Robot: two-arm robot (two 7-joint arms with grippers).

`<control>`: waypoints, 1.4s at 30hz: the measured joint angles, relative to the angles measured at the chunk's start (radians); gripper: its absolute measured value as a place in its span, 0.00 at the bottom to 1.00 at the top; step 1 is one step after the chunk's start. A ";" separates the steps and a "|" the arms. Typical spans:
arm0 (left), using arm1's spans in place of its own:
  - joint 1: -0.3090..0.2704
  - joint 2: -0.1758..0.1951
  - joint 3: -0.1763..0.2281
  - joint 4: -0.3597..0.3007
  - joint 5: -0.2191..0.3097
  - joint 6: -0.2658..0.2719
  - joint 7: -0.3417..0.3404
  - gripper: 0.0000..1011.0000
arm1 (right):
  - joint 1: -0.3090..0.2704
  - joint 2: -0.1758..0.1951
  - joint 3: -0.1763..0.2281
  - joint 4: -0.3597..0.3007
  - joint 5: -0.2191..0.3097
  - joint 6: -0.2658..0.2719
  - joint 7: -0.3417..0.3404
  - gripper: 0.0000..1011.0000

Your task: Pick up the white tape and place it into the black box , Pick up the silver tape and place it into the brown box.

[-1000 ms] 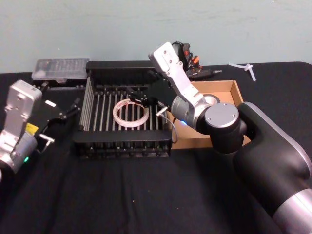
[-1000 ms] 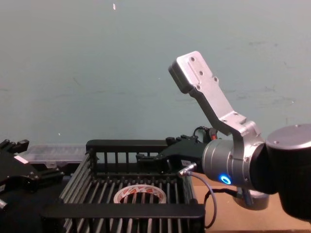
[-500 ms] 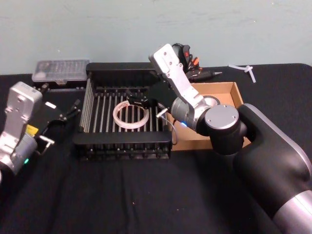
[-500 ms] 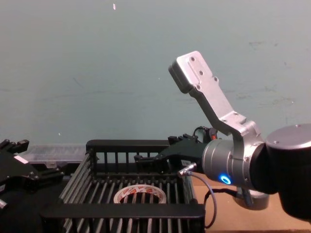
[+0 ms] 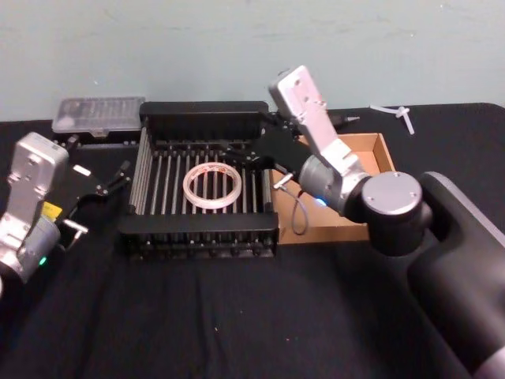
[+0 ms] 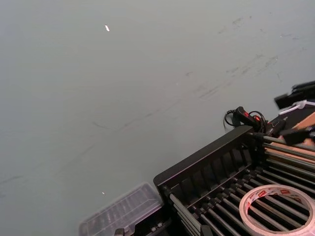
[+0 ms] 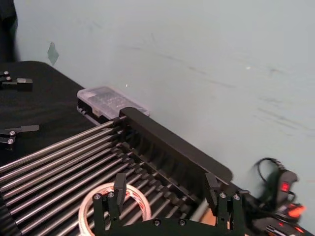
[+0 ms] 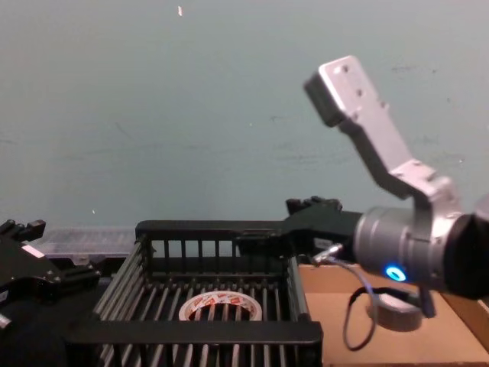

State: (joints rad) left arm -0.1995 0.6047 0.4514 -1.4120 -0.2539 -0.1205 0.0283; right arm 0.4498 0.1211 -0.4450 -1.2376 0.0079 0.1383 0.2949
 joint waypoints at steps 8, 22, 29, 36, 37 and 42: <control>0.000 0.000 0.000 0.000 0.000 0.000 0.000 0.99 | -0.071 0.053 0.063 -0.114 0.023 0.010 -0.010 0.99; 0.000 0.000 0.000 0.000 0.000 0.000 0.000 0.99 | -0.177 0.114 0.179 -0.203 0.031 0.022 -0.073 0.99; 0.000 0.000 0.000 0.000 0.000 0.000 0.000 0.99 | -0.221 0.129 0.219 -0.213 0.024 0.041 -0.086 0.99; 0.000 0.000 0.000 0.000 0.000 0.000 0.000 0.99 | -0.250 0.124 0.244 -0.210 0.022 0.057 -0.094 0.99; 0.000 0.000 0.000 0.000 0.000 0.000 0.000 0.99 | -0.253 0.123 0.247 -0.208 0.022 0.059 -0.095 0.99; 0.000 0.000 0.000 0.000 0.000 0.000 0.000 0.99 | -0.260 0.117 0.257 -0.201 0.017 0.066 -0.101 0.99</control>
State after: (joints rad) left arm -0.1995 0.6047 0.4514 -1.4120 -0.2539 -0.1205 0.0283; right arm 0.1903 0.2380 -0.1881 -1.4384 0.0244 0.2043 0.1941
